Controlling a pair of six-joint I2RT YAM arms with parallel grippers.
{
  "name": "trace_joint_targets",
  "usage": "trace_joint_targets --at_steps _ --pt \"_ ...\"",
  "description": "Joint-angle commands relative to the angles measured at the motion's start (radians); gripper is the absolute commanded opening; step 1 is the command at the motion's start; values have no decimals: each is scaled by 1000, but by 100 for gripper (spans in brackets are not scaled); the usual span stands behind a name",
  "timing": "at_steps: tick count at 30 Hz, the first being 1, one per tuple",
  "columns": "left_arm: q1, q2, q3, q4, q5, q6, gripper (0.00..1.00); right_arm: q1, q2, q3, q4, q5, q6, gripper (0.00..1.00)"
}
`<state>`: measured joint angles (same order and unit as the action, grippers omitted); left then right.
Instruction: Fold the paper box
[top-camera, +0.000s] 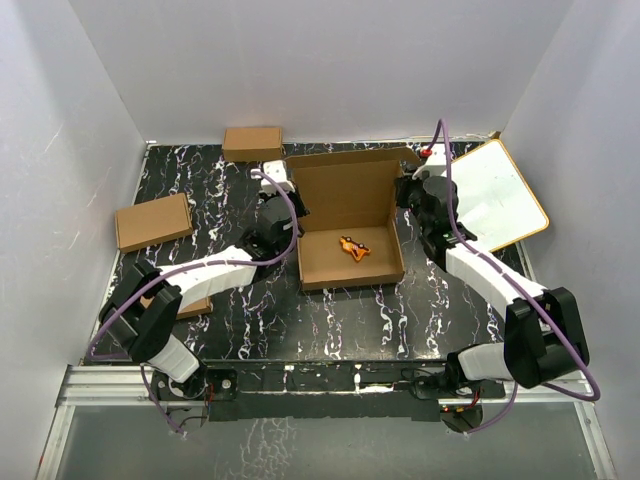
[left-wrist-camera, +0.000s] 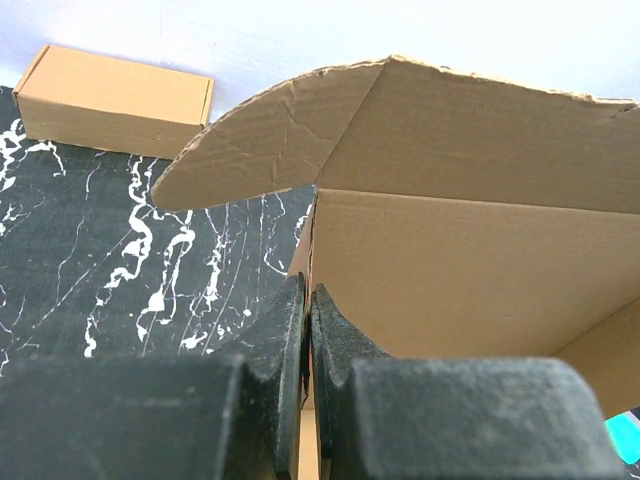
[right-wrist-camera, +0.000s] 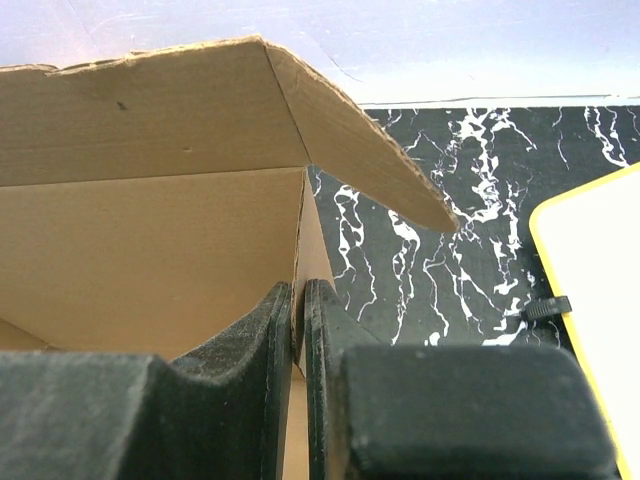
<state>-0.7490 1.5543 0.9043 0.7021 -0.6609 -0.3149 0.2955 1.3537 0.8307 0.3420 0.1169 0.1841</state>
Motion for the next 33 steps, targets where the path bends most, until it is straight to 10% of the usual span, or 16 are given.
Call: trace_joint_targets --at_steps 1,33 --pt "-59 -40 -18 -57 32 -46 0 40 -57 -30 11 -34 58 14" --pt "-159 -83 -71 -162 -109 -163 0 59 -176 -167 -80 -75 44 17"
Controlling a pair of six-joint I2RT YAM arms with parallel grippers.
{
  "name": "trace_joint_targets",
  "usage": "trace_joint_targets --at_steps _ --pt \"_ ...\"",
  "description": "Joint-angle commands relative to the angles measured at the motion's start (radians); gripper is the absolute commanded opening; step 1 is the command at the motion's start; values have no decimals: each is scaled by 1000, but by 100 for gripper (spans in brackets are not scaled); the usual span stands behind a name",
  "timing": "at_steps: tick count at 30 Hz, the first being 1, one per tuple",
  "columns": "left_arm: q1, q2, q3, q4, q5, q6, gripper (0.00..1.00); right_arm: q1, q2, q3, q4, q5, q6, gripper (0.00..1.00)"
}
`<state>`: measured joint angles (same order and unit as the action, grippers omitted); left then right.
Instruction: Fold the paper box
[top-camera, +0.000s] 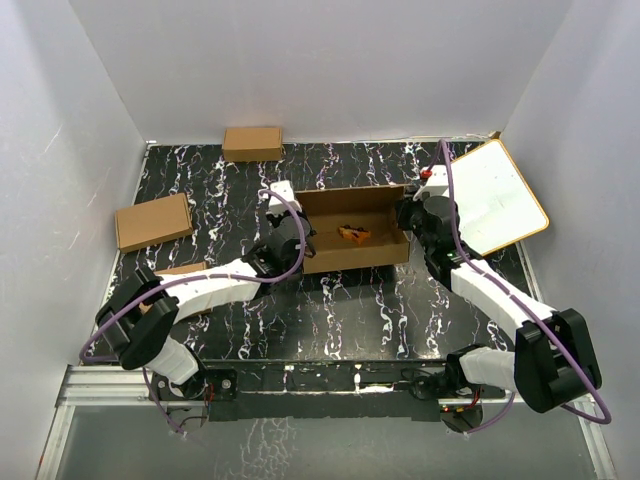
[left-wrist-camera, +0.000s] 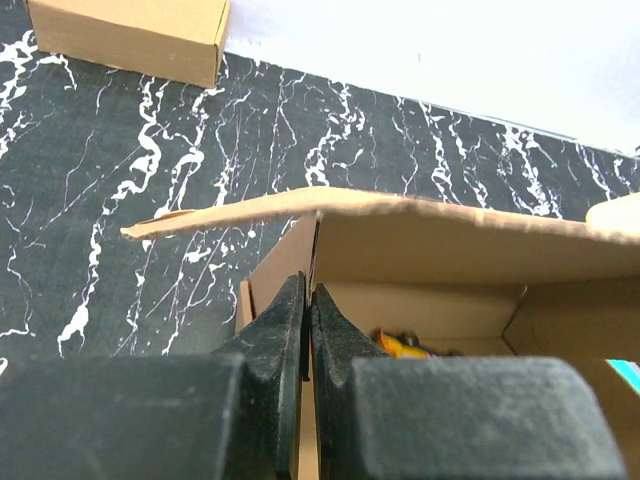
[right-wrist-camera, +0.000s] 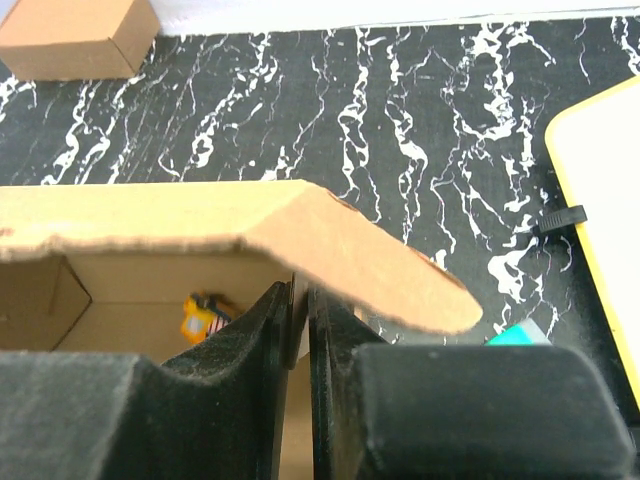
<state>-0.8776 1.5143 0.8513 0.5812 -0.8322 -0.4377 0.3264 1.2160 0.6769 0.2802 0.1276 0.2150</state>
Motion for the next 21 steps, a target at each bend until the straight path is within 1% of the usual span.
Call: trace_joint_targets --at_steps 1,15,21 --pt "-32 -48 -23 -42 61 -41 0 28 -45 -16 -20 -85 9 17" --pt "-51 -105 -83 -53 84 -43 0 28 -105 -62 -62 -140 -70 17" --pt "-63 -123 -108 -71 91 -69 0 28 -148 -107 -73 -151 -117 19"
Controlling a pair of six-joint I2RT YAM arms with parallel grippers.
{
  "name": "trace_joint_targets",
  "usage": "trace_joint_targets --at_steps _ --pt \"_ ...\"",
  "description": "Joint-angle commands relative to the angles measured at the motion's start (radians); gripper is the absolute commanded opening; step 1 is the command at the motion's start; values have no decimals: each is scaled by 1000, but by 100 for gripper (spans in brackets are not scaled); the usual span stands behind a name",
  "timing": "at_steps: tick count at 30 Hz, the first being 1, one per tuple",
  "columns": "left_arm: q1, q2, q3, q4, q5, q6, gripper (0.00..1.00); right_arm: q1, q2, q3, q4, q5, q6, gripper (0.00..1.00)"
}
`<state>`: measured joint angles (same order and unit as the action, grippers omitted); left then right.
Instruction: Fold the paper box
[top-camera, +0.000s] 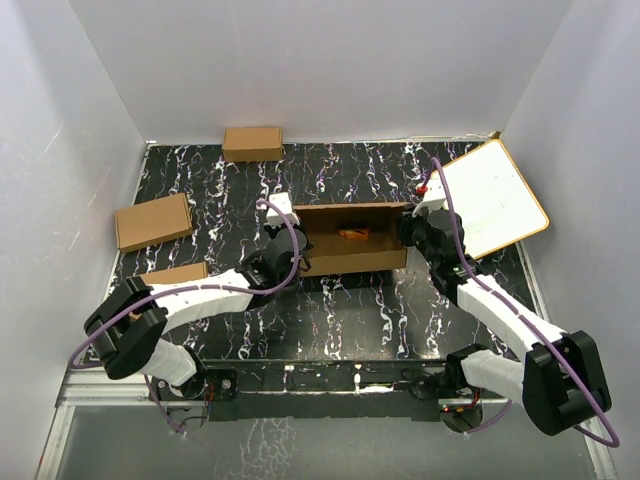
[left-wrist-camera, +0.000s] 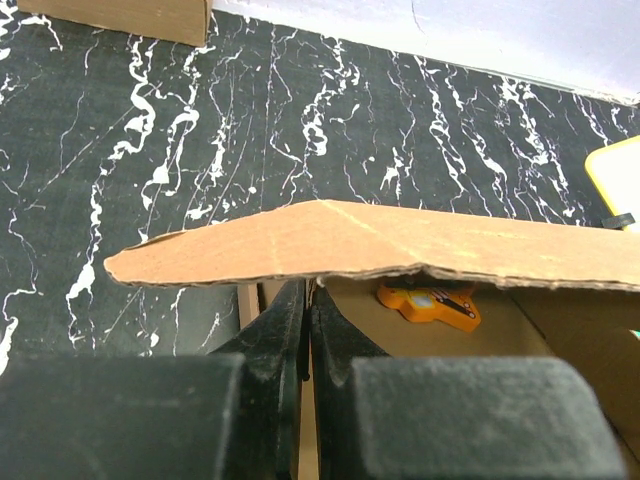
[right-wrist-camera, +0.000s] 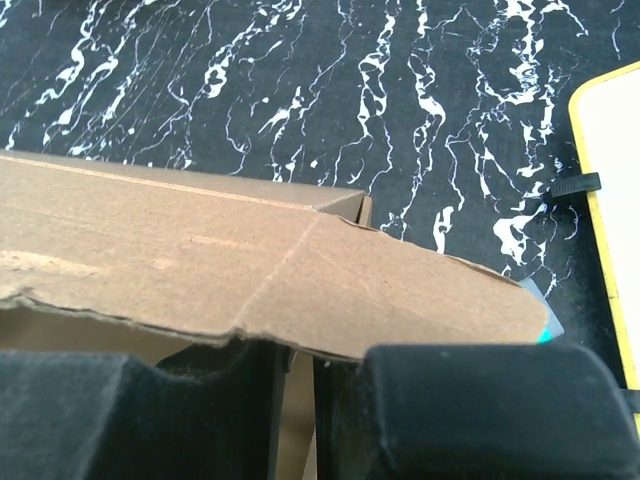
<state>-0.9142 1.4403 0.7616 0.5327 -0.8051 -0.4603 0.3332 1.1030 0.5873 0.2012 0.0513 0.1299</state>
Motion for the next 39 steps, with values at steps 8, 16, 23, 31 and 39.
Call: trace_joint_targets --at_steps 8,16,23,31,39 --pt "-55 -62 -40 -23 36 -39 0 20 -85 -23 -42 -78 -113 24" --pt "-86 -47 -83 34 3 31 0 19 -159 -43 -108 -76 -203 32" --pt "-103 -35 -126 91 -16 62 0 14 -193 -51 -164 -66 -321 49" --pt "-106 -28 -135 65 -34 41 0 -26 -263 -48 -314 -71 -523 82" --pt "-107 -32 -135 45 -43 29 0 -106 -351 7 -626 -237 -789 99"
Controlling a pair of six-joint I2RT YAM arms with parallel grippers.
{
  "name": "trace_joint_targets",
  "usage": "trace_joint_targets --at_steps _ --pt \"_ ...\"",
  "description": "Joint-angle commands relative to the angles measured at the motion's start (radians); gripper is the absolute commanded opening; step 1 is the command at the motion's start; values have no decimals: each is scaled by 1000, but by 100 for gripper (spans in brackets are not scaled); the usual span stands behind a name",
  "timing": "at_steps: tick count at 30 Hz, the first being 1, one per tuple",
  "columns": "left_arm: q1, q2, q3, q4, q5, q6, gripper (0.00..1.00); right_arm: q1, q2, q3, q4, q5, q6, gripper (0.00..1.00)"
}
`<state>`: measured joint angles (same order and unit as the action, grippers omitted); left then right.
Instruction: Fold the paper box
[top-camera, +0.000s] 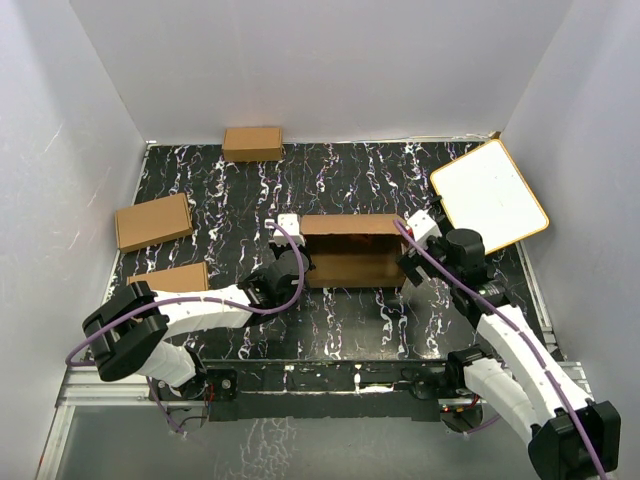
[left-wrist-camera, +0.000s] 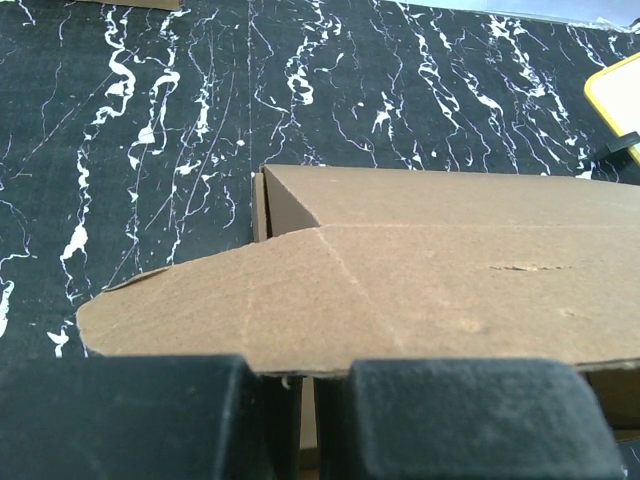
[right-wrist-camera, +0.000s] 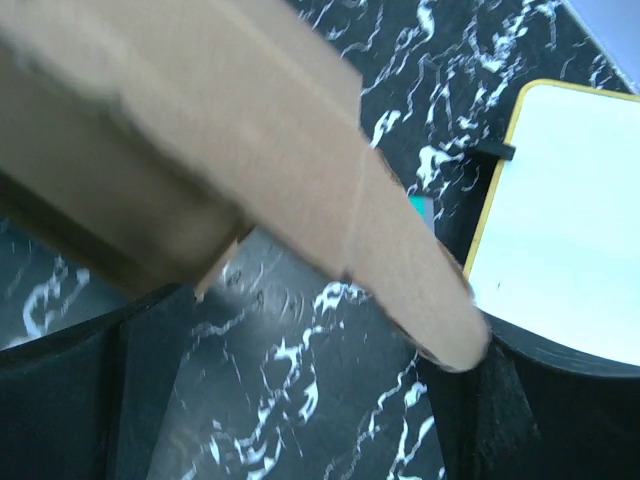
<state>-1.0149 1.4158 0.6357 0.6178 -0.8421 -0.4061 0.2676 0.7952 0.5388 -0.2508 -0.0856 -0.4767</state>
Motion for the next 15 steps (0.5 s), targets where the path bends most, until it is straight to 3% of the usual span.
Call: trace_joint_targets --at_steps 1,15 --pt "-7 -9 -8 -45 -8 -27 0 -54 -51 68 -217 -127 -209 99" --pt "-10 -16 -21 -47 7 -37 0 -125 -72 403 -801 -521 -481 96"
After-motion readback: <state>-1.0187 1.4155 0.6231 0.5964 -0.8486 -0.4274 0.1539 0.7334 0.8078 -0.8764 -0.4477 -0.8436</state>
